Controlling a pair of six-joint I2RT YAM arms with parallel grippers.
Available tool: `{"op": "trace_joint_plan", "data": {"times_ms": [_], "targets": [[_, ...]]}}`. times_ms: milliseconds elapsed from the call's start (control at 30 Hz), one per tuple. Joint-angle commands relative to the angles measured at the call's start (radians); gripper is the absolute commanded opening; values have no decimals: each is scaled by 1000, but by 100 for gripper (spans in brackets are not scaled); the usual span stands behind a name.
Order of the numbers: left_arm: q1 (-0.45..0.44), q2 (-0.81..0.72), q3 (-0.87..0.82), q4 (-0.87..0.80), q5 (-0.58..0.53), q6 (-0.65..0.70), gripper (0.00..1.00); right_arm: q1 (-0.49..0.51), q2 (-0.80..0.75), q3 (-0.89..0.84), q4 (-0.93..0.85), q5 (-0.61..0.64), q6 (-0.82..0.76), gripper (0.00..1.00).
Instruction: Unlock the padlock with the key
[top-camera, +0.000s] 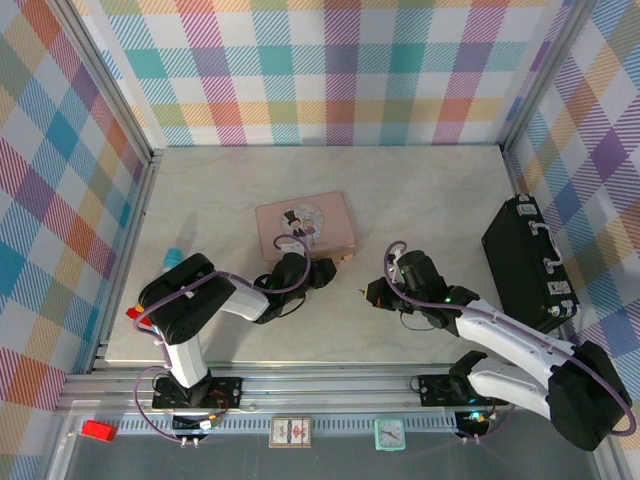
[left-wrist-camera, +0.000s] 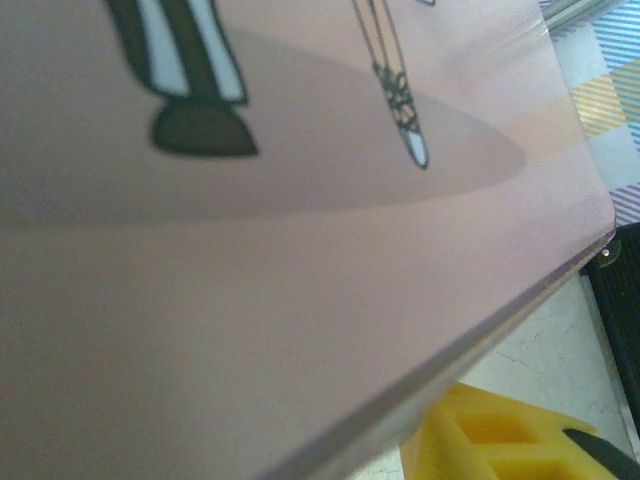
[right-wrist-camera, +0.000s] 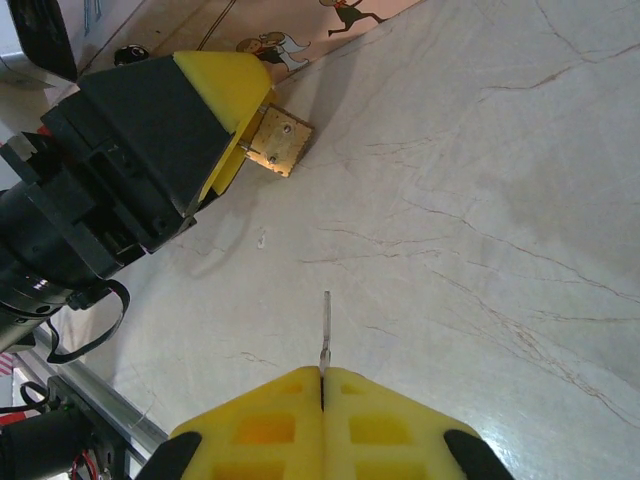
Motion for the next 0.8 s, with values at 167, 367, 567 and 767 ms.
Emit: {"op": "trace_joint_plan", "data": {"times_ms": [167, 367, 567, 767], "targets": [[-6, 32, -29, -45, 45, -42, 25, 6, 24, -15, 58, -17, 27, 0], [-5, 11, -50, -25, 65, -54, 19, 6, 51, -12, 78, -26, 36, 0], [-6, -30, -46, -80, 113, -95, 14, 7, 102, -13, 131, -66, 74, 0], [-5, -62, -46, -99, 137, -126, 13, 6, 169, -49, 251, -109, 230, 0]]}}
